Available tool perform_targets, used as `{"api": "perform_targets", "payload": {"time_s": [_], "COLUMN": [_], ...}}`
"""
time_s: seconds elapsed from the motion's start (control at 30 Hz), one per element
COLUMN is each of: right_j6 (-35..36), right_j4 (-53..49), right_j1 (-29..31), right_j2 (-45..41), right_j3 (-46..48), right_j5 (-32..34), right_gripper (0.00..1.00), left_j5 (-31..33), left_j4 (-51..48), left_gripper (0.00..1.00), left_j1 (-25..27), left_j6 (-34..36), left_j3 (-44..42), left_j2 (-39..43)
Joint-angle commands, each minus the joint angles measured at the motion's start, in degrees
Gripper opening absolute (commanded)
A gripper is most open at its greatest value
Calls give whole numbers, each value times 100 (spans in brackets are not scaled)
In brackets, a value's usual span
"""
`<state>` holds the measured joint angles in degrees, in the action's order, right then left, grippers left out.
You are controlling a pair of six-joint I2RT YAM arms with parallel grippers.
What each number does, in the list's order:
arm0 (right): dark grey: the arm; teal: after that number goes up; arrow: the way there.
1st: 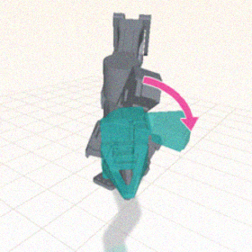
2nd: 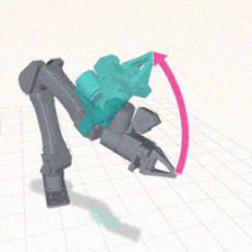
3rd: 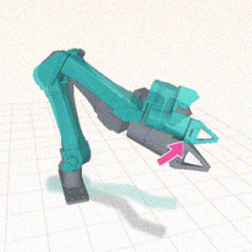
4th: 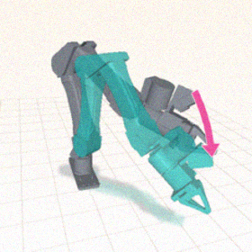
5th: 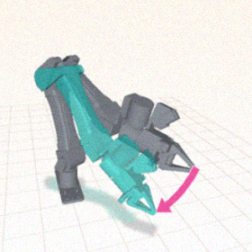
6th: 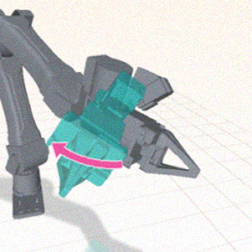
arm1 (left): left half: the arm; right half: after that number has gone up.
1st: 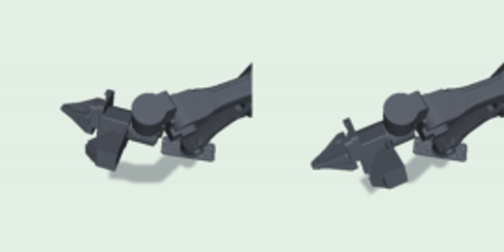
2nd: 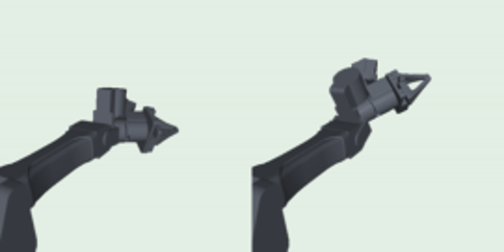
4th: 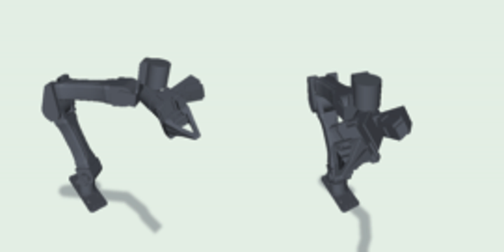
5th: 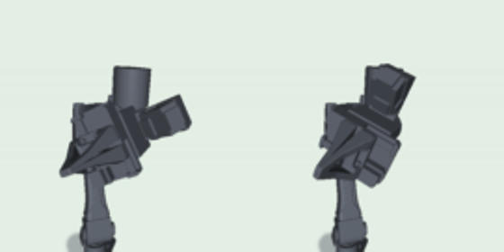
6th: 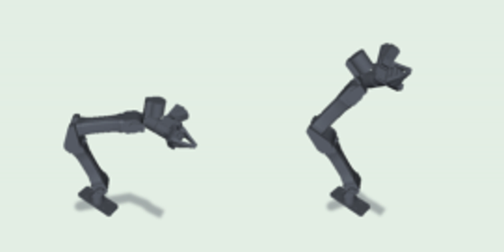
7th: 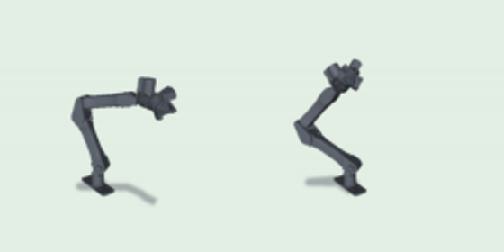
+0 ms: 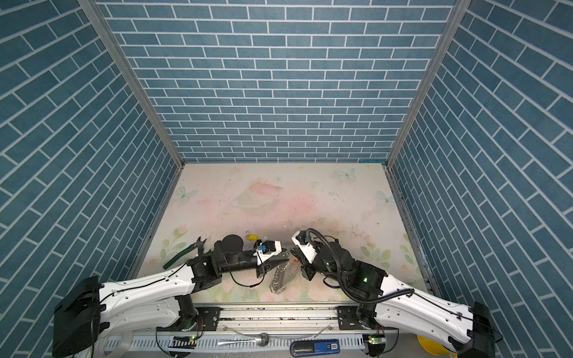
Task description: Put the keys on the keyring
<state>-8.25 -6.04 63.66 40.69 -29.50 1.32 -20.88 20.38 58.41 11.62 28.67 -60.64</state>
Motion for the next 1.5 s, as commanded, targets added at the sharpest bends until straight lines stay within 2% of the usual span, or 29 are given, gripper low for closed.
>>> {"api": "perform_targets", "payload": {"time_s": [0.0,0.3,0.53,0.67,0.97,1.13,1.47], "right_j6": [645,1036,1157,1183,1233,1256,1341], "right_j4": [354,1412,2317,2777,2951,2994,2988], "right_j1": [-110,-448,-662,-671,-718,-716,-719], "right_j2": [-187,-302,-106,-61,-250,-121,-28], "right_j3": [137,786,1280,1509,1690,1667,1682], "right_j5": [-390,-1373,-2065,-2245,-2358,-2539,-2696], "right_gripper": [0,0,0,0,0,0,0], "left_j5": [-109,59,-381,-699,-1050,-1345,-1530], "left_j4": [-168,-57,-114,-220,-392,-426,-406], "left_gripper": [36,33,26,25,29,19,5], "left_j1": [1,-111,-249,-243,-323,-359,-368], "left_j6": [-47,-194,-82,65,268,267,258], "left_j3": [33,-33,-112,-89,-33,47,58], "left_j2": [168,223,113,-20,-185,-253,-269]}}
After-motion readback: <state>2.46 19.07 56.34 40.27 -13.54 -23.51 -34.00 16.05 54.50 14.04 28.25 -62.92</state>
